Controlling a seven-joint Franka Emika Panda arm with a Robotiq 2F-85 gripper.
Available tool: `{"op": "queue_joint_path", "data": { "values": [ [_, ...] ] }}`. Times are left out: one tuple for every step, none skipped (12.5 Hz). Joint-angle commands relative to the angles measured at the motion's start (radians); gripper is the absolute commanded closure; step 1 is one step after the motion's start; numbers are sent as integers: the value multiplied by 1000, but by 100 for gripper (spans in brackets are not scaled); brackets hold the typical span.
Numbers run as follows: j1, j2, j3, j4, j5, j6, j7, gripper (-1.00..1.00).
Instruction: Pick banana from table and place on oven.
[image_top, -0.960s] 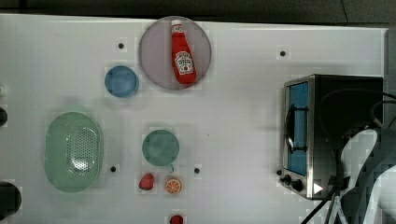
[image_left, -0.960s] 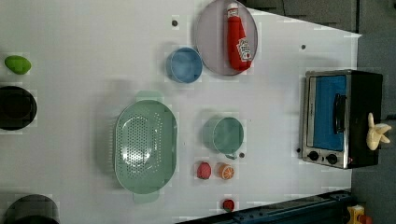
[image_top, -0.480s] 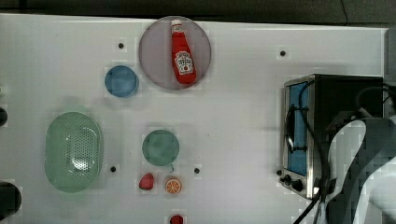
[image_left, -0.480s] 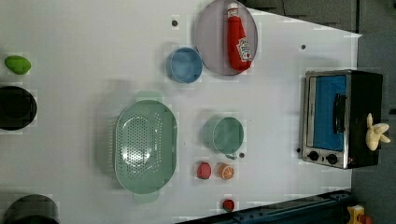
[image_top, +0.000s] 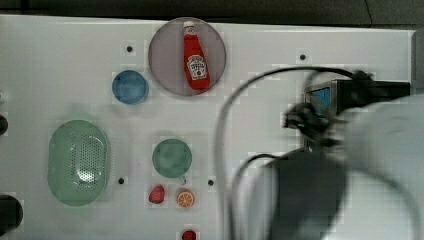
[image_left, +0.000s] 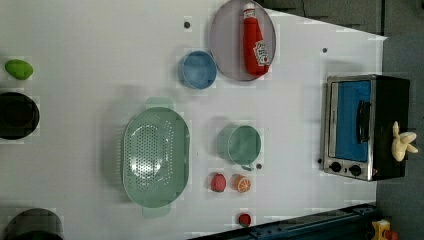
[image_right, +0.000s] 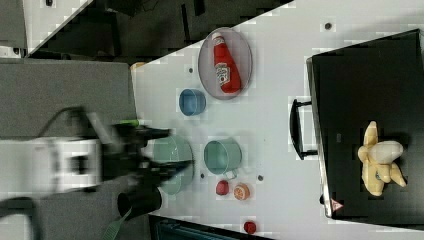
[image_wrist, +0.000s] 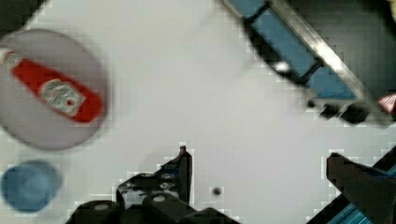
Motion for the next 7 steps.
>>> {"op": "queue_joint_path", "data": {
  "values": [
    [54, -76, 109, 13, -38, -83, 311, -100],
    [54, -95, 138, 10, -38, -114, 350, -100],
    [54, -113, 156, 7, -38, -130, 371, -100],
    [54, -127, 161, 2, -38, -131, 373, -100],
    [53, -135, 156, 0, -38, -131, 373, -100],
    [53, -136, 152, 0, -38, -131, 373, -100],
    [53, -136, 149, 0, -38, -130, 373, -100]
  ]
}}
